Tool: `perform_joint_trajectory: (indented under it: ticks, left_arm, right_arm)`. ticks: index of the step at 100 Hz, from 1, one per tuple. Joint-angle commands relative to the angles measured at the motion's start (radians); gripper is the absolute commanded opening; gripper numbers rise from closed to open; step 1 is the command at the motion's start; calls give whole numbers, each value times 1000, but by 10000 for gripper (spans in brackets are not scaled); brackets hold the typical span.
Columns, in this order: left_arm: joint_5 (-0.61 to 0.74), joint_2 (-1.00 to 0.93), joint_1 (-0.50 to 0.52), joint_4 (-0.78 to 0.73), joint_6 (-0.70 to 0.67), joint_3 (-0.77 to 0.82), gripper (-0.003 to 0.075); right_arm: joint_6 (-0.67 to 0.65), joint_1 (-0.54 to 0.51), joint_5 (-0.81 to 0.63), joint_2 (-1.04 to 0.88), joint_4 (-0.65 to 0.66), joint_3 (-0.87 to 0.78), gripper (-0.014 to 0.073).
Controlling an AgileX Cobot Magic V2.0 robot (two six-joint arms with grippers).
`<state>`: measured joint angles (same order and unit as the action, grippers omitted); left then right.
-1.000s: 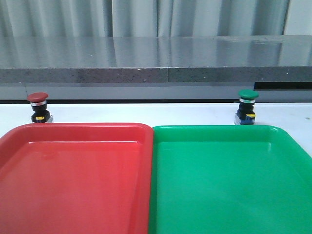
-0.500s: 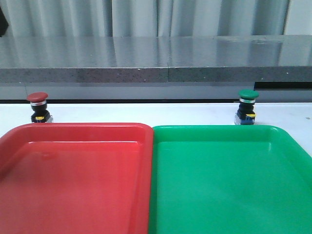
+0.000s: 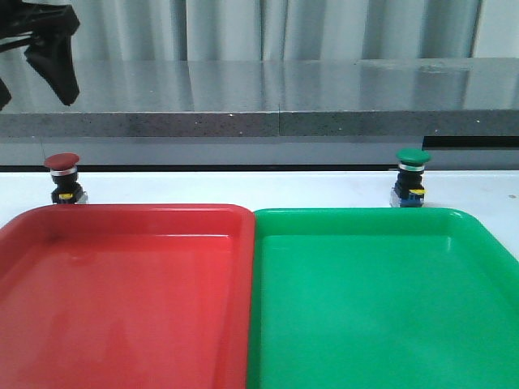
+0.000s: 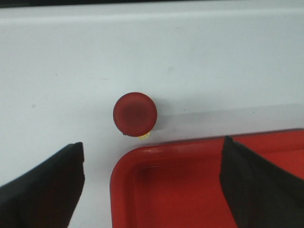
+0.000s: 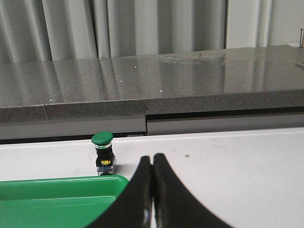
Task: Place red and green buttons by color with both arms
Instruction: 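Lower the left gripper over the red-capped button and close on it, then lift the red-capped button with the left gripper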
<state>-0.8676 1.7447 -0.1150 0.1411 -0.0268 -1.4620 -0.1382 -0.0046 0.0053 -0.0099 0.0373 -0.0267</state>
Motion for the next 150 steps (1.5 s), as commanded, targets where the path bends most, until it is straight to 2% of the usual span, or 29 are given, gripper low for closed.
perform_joint_trajectory:
  ticks: [1, 42, 68, 110, 120, 137, 150]
  left_arm:
    - [3, 4, -3, 4, 2, -70, 563]
    - [12, 134, 9, -23, -42, -113, 563]
    - [96, 172, 9, -23, -42, -113, 563]
    - [142, 230, 9, -23, -42, -117, 560]
    - [144, 230, 9, -23, -42, -122, 497]
    - [133, 230, 9, -23, -42, -122, 270]
    - [131, 230, 9, -22, -42, -122, 148]
  right_arm:
    - [3, -8, -76, -21, 9, 18, -64]
    - [3, -8, -76, -21, 9, 18, -64]
    - [3, -8, -76, -21, 9, 18, -64]
    - [3, -8, -76, -21, 9, 18, -64]
    - [3, -8, -76, -21, 9, 18, -64]
    - [3, -8, -76, -21, 9, 18, -64]
    - [3, -8, -76, -21, 9, 18, -64]
